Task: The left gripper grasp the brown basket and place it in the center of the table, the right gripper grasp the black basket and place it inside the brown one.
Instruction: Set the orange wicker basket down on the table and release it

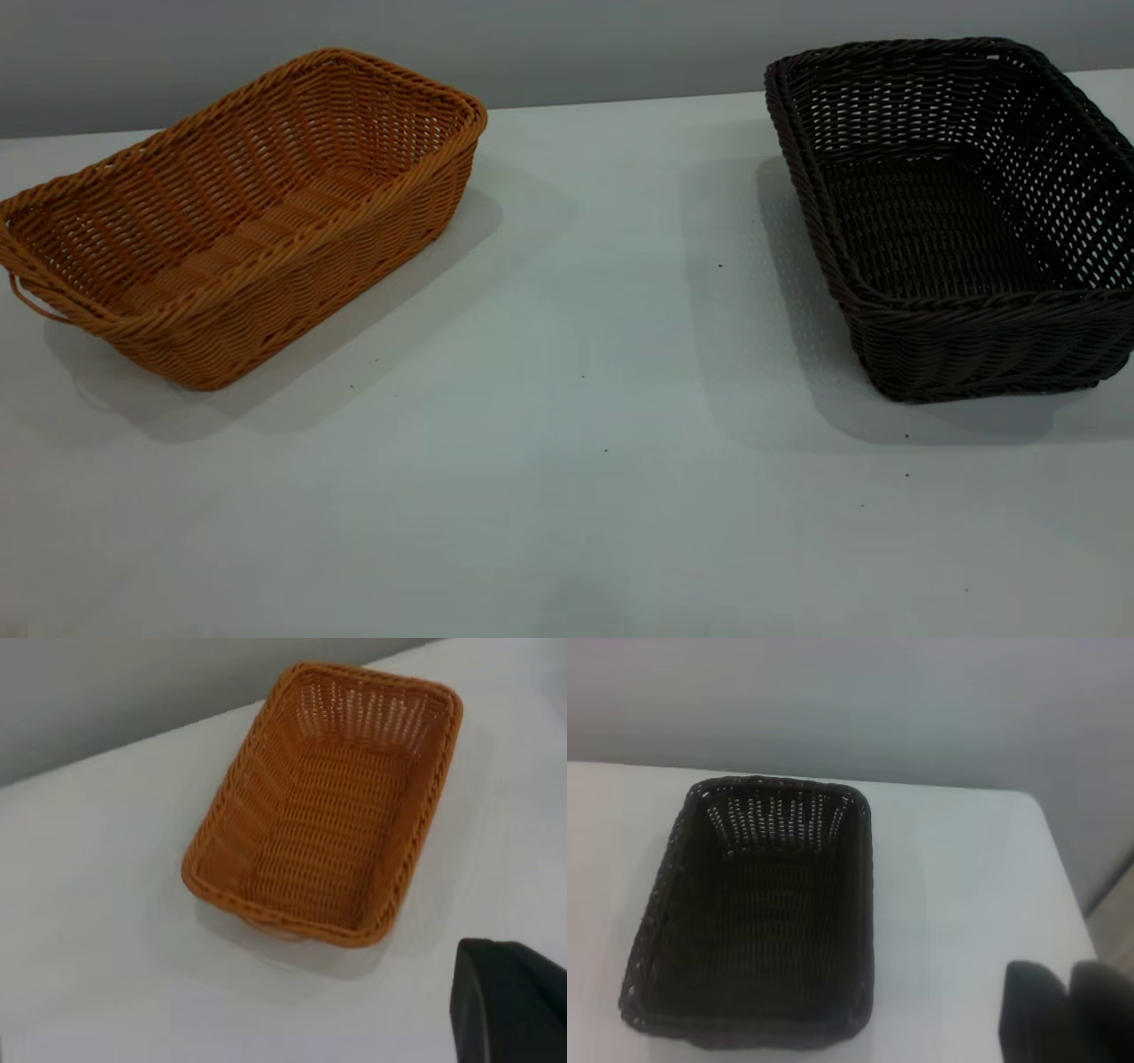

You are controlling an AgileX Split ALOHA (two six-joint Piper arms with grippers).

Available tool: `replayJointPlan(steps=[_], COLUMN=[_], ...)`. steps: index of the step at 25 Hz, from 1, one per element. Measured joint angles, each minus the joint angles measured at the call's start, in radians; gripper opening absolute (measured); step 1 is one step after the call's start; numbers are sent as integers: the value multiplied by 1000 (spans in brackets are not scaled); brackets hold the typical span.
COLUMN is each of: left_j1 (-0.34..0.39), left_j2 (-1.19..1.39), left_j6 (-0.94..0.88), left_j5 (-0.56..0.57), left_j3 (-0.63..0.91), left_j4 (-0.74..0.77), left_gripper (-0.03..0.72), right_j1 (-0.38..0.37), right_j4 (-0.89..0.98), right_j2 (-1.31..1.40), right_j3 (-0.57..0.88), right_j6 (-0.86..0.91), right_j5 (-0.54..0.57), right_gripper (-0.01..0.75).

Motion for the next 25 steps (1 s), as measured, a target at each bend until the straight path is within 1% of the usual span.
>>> replayJointPlan(steps=[3, 4, 6, 10, 12, 15, 16, 19, 21, 25], left_j1=[-1, -1, -4, -42, -69, -109, -124, -158, -162, -162], left_j2=[131, 172, 236, 328, 362, 407, 421, 443, 444, 449], left_j6=[84, 109, 157, 251, 275, 261, 259, 246, 212, 207], left_j5=[8, 15, 11, 12, -4, -32, -37, -59, -58, -80], left_j3=[-77, -98, -121, -122, -122, -122, -122, -121, -121, -121], left_j4=[-31, -46, -91, -162, -166, -166, -166, -167, -171, -146], left_gripper=[8, 28, 92, 306, 418, 521, 540, 557, 561, 561], right_j1=[0, 0, 0, 0, 0, 0, 0, 0, 0, 0], right_j4=[49, 65, 94, 95, 95, 98, 99, 103, 109, 158], right_j2=[97, 123, 179, 240, 268, 315, 327, 361, 372, 371], right_j3=[0, 0, 0, 1, 1, 1, 1, 1, 1, 2], right_j6=[-71, -92, -109, -109, -109, -109, -108, -102, -86, -67], right_j5=[-58, -75, -89, -148, -155, -155, -155, -184, -213, -267], right_gripper=[205, 237, 316, 456, 498, 521, 524, 527, 526, 526])
